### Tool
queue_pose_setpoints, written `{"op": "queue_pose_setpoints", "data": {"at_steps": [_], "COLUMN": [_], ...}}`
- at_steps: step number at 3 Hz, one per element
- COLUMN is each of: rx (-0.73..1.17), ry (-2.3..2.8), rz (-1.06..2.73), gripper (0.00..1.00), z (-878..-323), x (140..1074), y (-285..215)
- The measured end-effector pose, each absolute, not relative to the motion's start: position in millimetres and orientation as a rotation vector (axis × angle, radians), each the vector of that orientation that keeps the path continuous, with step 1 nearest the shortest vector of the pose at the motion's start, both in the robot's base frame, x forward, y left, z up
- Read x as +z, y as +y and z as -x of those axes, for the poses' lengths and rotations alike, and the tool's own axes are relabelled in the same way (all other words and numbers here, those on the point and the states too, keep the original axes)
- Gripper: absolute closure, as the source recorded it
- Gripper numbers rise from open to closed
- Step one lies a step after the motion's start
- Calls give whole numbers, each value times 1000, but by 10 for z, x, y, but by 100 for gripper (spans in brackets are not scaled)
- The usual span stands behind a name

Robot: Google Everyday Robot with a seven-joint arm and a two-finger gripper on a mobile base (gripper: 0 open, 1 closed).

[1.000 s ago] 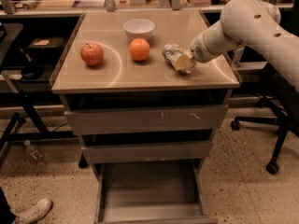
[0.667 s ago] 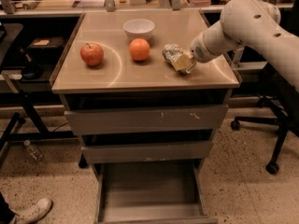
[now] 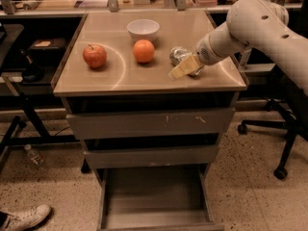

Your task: Pick 7up can from bottom drawer and place on counter

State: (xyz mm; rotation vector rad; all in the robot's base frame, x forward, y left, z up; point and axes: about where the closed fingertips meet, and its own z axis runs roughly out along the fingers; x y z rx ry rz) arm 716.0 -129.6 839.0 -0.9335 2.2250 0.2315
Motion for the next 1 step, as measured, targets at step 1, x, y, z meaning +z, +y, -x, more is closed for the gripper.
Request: {"op": "queue_pose_setpoints", "data": {"at_steps": [1], "rx": [232], "ry": [2225], "rz": [934], "gripper": [0], "z": [-7160], "x": [8390], "y": [-1296]}}
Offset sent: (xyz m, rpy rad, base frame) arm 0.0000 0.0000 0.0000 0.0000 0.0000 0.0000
